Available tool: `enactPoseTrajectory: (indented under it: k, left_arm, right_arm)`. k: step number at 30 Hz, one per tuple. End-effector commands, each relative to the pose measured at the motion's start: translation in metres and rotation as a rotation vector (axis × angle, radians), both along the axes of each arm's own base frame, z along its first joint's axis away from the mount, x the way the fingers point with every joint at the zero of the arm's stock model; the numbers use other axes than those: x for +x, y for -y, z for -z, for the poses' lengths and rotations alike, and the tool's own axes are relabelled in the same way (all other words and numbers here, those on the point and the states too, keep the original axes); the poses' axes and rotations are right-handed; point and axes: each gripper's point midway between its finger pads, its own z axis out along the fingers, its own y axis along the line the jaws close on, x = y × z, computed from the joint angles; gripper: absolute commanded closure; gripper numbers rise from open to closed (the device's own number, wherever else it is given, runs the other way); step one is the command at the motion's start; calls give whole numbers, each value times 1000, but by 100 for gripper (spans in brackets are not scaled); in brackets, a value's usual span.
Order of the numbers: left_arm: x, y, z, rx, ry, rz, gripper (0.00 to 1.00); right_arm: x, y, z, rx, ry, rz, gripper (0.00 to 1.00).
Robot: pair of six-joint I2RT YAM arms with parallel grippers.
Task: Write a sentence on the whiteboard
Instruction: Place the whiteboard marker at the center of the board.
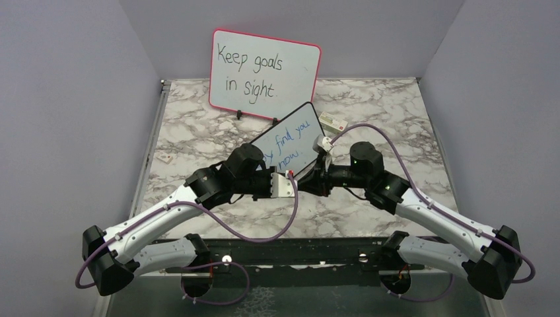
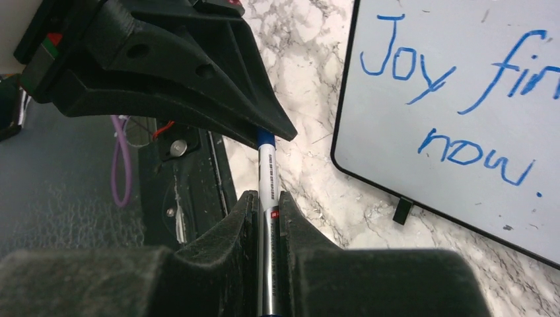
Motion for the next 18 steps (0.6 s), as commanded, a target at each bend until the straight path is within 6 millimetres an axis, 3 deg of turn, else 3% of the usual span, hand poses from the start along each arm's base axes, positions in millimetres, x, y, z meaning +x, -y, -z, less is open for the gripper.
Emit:
enactPoseTrajectory:
  k: [1,6,11,18]
  left_arm:
    - [7,31,-57,-241,146,60,91]
    - [38,10,-59,-240,143,-80,61]
    - [66,-12,-76,-287,163,-247,46]
    - [113,-65,-114,-469,214,-651,30]
  right_arm:
    - [28,14,3,-61,21,194,99]
    - [58,48,7,-122,66,444,100]
    - [81,91,17,-142,68,738,100]
    - [106,156,54,-166,30,1189,100]
